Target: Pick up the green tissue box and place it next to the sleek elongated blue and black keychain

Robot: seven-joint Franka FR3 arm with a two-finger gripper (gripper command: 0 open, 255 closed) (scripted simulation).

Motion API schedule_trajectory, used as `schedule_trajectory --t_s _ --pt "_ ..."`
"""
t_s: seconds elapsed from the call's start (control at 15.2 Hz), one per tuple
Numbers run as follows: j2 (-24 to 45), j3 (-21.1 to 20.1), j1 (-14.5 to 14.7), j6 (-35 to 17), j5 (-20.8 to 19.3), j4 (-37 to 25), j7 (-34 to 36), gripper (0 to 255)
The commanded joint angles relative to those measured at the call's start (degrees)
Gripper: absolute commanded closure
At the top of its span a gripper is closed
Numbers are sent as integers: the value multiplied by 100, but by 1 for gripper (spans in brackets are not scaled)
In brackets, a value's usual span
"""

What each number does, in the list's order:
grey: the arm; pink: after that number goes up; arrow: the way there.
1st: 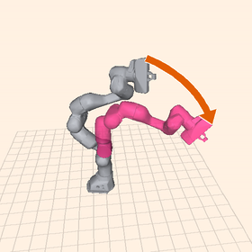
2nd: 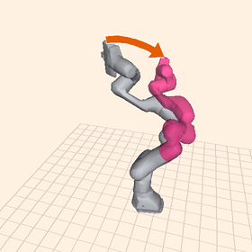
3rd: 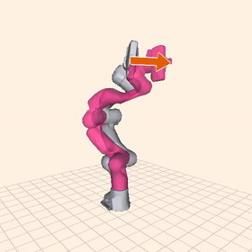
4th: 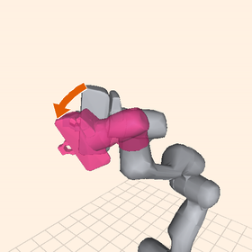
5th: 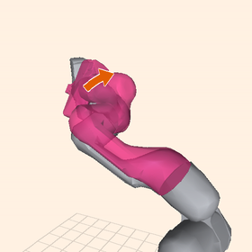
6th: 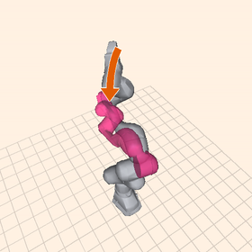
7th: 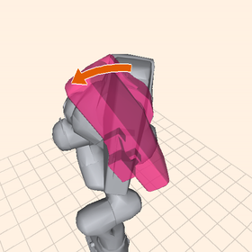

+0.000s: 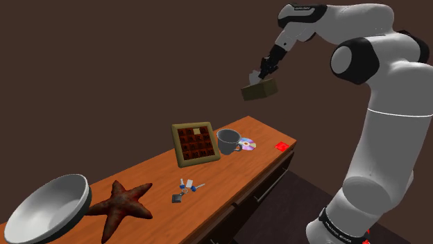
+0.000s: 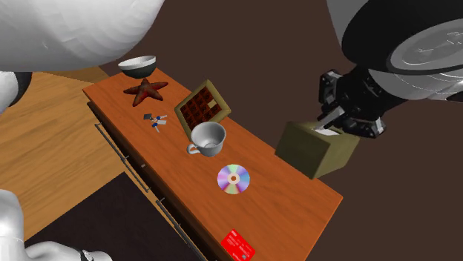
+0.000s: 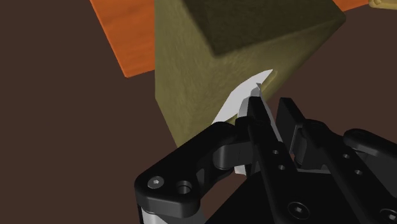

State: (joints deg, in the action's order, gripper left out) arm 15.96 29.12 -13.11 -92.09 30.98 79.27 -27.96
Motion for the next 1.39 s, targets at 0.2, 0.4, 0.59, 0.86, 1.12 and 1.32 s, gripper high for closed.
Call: schedule_trajectory --t_s 0.2,0.4,0.59,0.86,1.12,1.32 --pt "-533 -23 275 -146 -253 520 214 255" --pt "-1296 -141 622 -544 -617 1427 526 255" --pt "-1998 -348 843 -872 -934 2211 896 255" --pt "-2836 -705 1006 -1208 -1253 3109 1421 255" --pt "-3576 -1114 1085 -1445 -1444 3871 1946 255" --pt "-4076 -1438 1127 -1572 -1510 4365 2334 255"
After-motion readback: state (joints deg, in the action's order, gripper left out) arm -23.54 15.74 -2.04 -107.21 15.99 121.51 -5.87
